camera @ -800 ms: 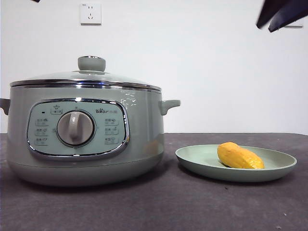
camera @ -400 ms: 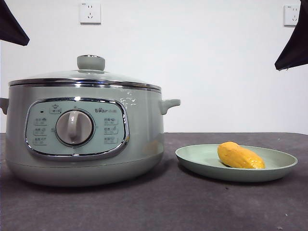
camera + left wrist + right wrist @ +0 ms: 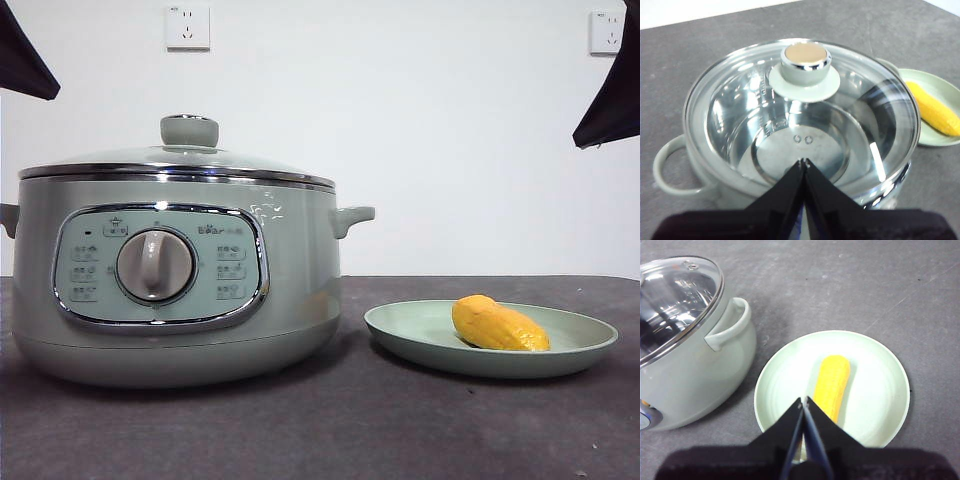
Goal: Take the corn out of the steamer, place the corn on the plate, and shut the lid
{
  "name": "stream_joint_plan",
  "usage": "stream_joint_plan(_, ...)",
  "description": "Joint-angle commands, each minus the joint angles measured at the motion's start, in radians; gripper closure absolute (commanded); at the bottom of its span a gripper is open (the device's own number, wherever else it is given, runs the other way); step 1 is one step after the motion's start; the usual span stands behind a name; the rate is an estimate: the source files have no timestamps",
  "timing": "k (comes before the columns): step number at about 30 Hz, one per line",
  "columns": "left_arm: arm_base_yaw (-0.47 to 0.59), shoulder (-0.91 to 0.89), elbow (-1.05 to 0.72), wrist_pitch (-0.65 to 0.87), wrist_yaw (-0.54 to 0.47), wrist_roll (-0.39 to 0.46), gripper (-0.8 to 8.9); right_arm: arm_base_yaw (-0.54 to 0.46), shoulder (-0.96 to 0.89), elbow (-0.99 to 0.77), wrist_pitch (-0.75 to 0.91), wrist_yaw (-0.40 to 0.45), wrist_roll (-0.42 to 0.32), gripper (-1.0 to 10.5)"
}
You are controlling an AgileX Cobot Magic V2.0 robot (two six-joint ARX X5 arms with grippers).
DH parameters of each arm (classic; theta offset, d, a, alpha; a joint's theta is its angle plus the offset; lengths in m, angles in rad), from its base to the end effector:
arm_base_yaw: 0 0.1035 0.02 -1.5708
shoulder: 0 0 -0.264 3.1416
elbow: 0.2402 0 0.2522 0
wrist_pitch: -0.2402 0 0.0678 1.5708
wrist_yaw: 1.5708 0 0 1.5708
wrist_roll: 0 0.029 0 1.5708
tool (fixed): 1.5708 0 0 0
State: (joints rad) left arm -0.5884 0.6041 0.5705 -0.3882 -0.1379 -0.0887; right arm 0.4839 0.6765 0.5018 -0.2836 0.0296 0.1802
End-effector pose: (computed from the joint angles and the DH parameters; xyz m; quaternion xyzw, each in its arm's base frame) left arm 0.1167 -0.0731 0.2657 0.0320 0.2052 -0.2095 0.9555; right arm 0.1355 0.0702 0.2425 0.0279 0.2385 0.1987 0.9502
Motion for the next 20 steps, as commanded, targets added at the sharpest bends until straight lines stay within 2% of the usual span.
stream_joint_plan(1,0.019,-0.095,0.002,-0.034,-0.025,0.088,8.17,0.000,-0.001,-0.005,0.006,0.003,0.010,9.4)
stream_joint_plan(6,0.133,-0.310,-0.063,-0.034,-0.015,0.113,8.17,0.000,-0.001,-0.005,0.006,0.003,0.010,9.4)
stream_joint_plan(11,0.306,-0.465,-0.240,0.127,-0.011,0.111,8.17,0.000,-0.001,-0.005,0.006,0.003,0.010,9.4)
stream_joint_plan(15,0.421,-0.529,-0.386,0.209,0.051,0.091,8.17,0.000,-0.001,-0.005,0.006,0.003,0.010,9.4)
stream_joint_plan(20,0.502,-0.557,-0.496,0.219,0.065,0.054,8.17,0.000,-0.001,-0.005,0.006,0.003,0.010,9.4)
